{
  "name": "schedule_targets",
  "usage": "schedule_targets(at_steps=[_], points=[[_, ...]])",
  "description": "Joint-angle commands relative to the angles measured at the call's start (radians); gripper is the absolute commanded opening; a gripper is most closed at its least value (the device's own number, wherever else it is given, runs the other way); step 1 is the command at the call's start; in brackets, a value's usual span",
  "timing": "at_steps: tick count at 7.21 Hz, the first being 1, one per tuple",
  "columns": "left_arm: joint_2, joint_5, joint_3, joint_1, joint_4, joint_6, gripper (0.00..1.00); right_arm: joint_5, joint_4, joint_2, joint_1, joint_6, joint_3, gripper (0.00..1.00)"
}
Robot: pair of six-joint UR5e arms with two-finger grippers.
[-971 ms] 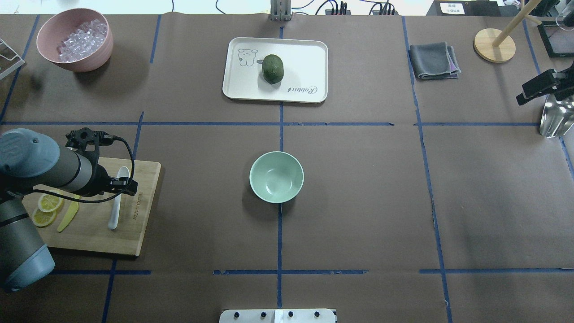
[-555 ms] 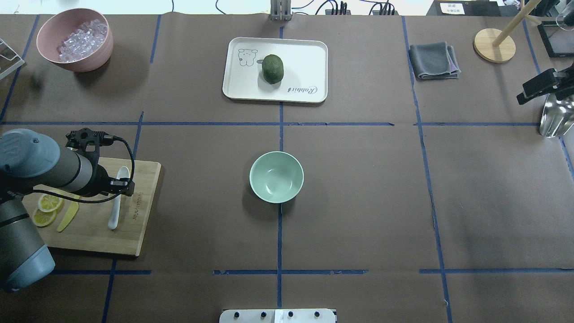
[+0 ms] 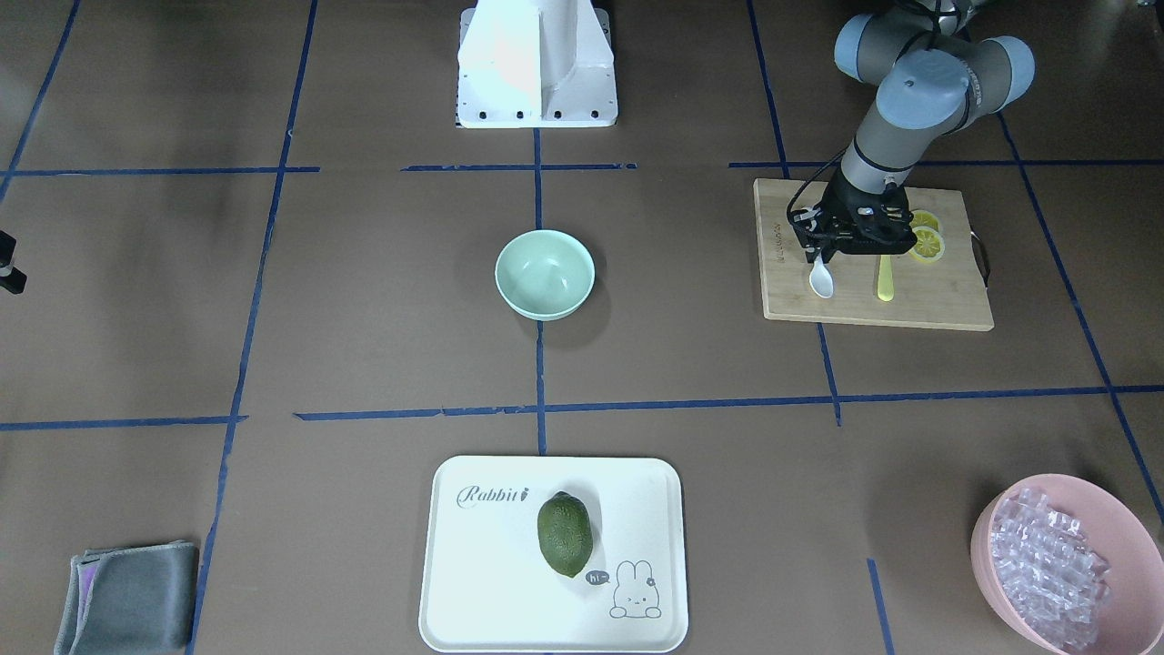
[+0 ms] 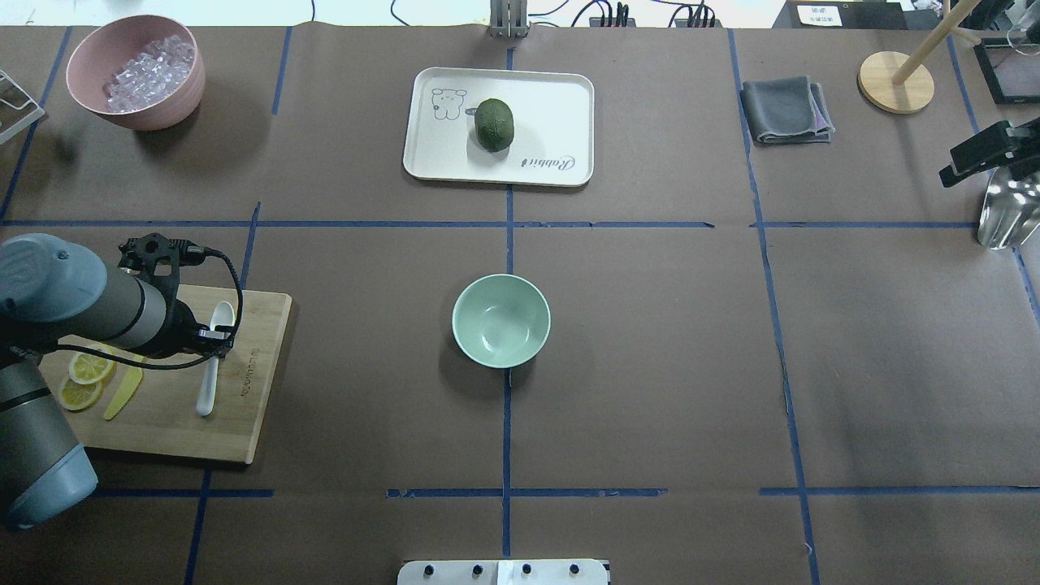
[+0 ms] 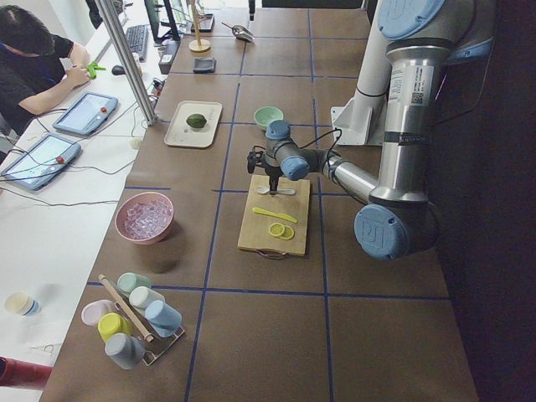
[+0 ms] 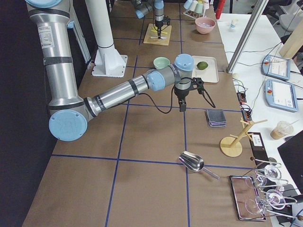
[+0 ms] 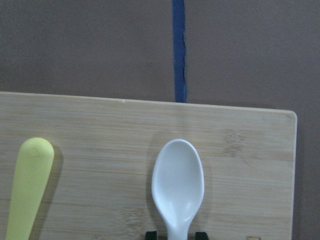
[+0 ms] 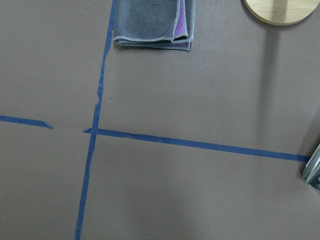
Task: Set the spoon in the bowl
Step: 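Lower the left gripper and close it on the white spoon handle, then lift the white spoon and carry it over the green bowl with the left gripper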
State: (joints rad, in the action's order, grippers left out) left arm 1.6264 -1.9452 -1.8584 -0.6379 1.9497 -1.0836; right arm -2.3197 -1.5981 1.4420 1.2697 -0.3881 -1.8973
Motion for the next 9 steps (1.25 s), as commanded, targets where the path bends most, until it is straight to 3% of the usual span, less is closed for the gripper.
schedule_targets(at_steps=[1, 3, 4, 6, 8, 9], points=[[-0.002, -0.003, -0.013, -0.002, -0.006, -0.001, 0.03, -0.001, -0.002, 0.0, 0.002, 0.0, 0.0, 1.0], [-0.011, -0.075, -0.06, -0.014, -0.02, -0.001, 0.0, -0.001, -0.002, 0.0, 0.005, 0.0, 0.0, 1.0], [-0.007, -0.113, -0.117, -0.049, -0.099, -0.001, 0.0, -0.001, -0.002, -0.002, 0.007, 0.0, 0.0, 1.0], [0.06, -0.138, -0.273, -0.074, -0.398, 0.008, 0.0, 0.0, -0.002, 0.009, 0.011, 0.002, 0.0, 1.0], [0.345, -0.141, -0.274, -0.065, -0.669, -0.004, 0.0, -0.001, 0.009, 0.064, 0.048, 0.053, 0.0, 1.0], [0.431, -0.143, -0.248, -0.06, -0.686, -0.051, 0.0, -0.003, 0.009, 0.099, 0.066, 0.099, 0.001, 1.0]])
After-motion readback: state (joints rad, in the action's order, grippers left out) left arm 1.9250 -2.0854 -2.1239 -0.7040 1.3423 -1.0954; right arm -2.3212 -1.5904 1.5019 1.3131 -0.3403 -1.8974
